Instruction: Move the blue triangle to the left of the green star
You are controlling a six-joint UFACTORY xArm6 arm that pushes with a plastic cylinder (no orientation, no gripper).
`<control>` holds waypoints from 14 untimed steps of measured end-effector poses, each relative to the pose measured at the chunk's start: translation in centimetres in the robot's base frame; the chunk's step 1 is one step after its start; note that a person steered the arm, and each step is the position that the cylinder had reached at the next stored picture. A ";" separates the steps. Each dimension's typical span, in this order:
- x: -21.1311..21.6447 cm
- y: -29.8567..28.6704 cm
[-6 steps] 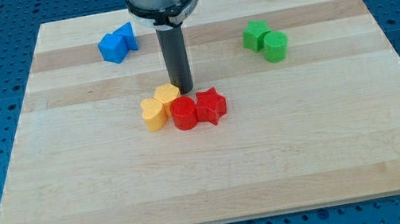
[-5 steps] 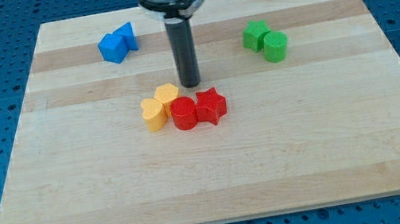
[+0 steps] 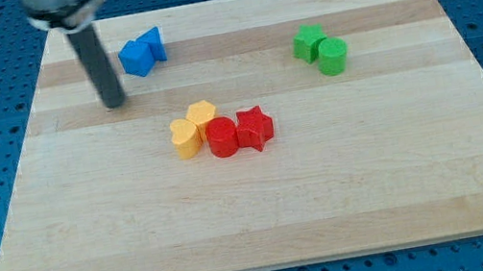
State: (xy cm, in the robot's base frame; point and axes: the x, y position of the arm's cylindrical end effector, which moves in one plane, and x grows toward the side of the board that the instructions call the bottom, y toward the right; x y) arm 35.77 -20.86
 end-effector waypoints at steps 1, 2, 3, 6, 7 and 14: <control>-5.7 -2.1; -9.3 -1.8; -9.3 -1.8; -7.8 7.8; -7.8 8.8; -8.3 15.5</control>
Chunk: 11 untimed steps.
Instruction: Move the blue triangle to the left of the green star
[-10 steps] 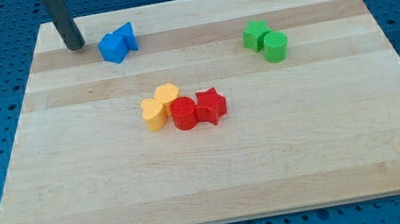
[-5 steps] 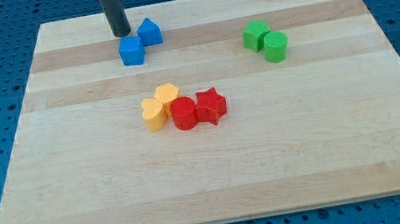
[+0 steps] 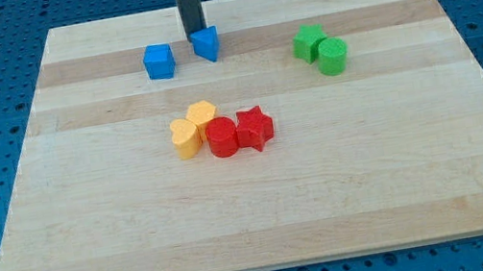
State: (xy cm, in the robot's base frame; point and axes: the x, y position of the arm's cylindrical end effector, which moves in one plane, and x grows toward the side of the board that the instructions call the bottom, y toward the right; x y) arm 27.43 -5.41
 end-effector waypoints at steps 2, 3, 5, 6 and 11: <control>2.1 0.4; 2.1 -0.1; 3.9 -0.1; 4.3 -0.1; 7.6 -0.1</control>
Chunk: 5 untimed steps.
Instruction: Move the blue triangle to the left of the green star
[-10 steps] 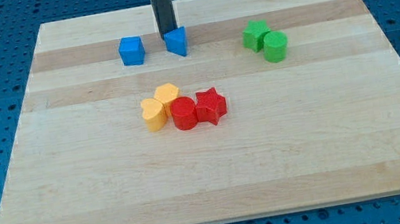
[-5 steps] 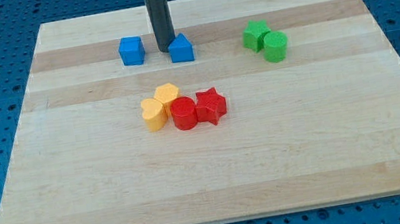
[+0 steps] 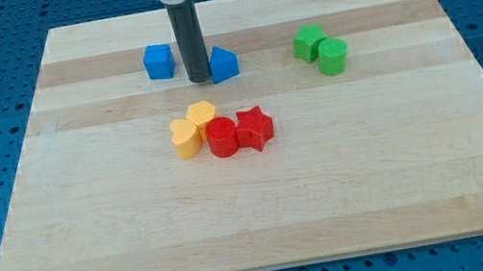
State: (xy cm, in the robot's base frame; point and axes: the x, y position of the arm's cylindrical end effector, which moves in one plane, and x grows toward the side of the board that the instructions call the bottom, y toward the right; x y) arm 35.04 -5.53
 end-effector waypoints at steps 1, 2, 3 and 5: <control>0.0 2.7; 0.0 5.7; 0.0 8.6; 0.0 4.7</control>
